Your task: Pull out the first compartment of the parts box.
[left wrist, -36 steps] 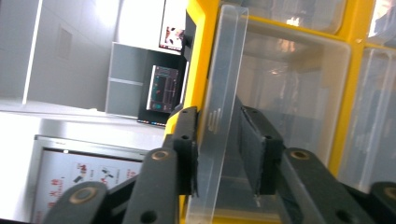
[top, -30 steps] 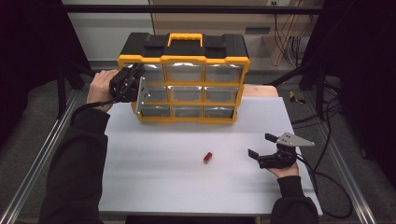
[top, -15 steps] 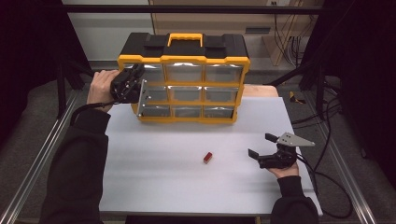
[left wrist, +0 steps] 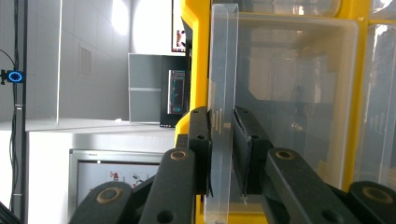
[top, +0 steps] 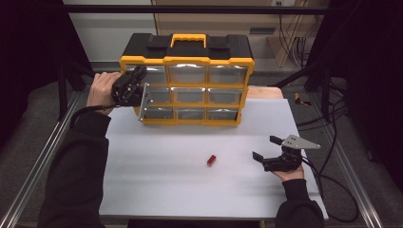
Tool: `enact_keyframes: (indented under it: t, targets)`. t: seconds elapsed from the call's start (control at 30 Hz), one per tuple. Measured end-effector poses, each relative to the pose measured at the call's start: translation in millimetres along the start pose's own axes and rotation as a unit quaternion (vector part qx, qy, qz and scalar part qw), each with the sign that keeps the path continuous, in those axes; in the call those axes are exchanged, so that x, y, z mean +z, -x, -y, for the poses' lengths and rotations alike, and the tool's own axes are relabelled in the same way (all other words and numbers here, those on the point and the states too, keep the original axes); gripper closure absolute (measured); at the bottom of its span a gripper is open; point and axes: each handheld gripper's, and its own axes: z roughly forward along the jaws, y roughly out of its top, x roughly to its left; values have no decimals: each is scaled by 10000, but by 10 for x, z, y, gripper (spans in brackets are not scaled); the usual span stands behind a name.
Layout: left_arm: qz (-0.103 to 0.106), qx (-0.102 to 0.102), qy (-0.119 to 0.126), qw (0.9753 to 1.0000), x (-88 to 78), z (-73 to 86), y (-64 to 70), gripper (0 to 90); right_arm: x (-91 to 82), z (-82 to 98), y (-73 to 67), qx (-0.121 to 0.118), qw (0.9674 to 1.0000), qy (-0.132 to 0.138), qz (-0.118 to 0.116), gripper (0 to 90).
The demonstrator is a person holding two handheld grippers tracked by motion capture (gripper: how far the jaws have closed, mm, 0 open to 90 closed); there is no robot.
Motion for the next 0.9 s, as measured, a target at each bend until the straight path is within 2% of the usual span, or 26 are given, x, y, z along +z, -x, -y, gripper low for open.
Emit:
enact_keyframes:
  t: [0.9]
  targets:
    - [-40,189,-61,9998,-136,-42,27,790,-10,-4,2,3,10000,24,-3,3]
